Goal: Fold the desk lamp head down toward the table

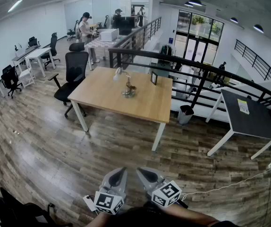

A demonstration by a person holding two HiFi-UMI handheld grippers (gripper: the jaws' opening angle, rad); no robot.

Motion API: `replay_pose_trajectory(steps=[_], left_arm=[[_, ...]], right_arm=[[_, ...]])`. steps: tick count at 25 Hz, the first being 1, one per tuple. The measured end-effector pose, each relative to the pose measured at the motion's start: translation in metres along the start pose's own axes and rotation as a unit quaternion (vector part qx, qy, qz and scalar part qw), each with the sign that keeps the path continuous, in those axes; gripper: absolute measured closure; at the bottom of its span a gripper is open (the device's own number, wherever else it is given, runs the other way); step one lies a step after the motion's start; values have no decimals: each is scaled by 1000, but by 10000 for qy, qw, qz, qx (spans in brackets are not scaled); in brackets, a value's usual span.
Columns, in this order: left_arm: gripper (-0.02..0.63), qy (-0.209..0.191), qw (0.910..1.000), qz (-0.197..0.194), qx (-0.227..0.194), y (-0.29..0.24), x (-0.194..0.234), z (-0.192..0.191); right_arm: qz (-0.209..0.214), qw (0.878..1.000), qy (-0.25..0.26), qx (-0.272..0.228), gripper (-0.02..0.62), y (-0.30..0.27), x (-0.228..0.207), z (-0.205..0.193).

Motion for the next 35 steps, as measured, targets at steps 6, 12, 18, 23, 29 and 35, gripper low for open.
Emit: replay_pose_trajectory(steps=[6,12,18,23,29,35], left_arm=[[604,10,10000,72,-5,2,6,-1],[604,26,9999,127,19,-6,8,-4],[604,71,9999,118,93,-30,5,-17],[604,82,9999,44,130,-76,4,-31],[604,35,10000,-79,39,-159,0,-40],[604,16,10000,77,-17,-223,3,-47]], right_arm=[[44,10000,-24,10,594,-5,0,-3],[108,9999,-35,11,594,-9,-6,-2],[120,9998,-174,-25,592,-6,-31,-3],[103,9998,-181,-69,592,-8,-74,2],[130,9997,-159,-147,592,-21,-153,30],[384,9992,-134,-53,592,-43,-216,54]])
Point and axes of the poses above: the fingertips, and each gripper's own axes: y backward along the fingers, x to its left, z out of its top, the point moved 7 cm from there along y, backward along the fingers, and after that the axes turned 8 degrees about -x, right-handed, at the moved point
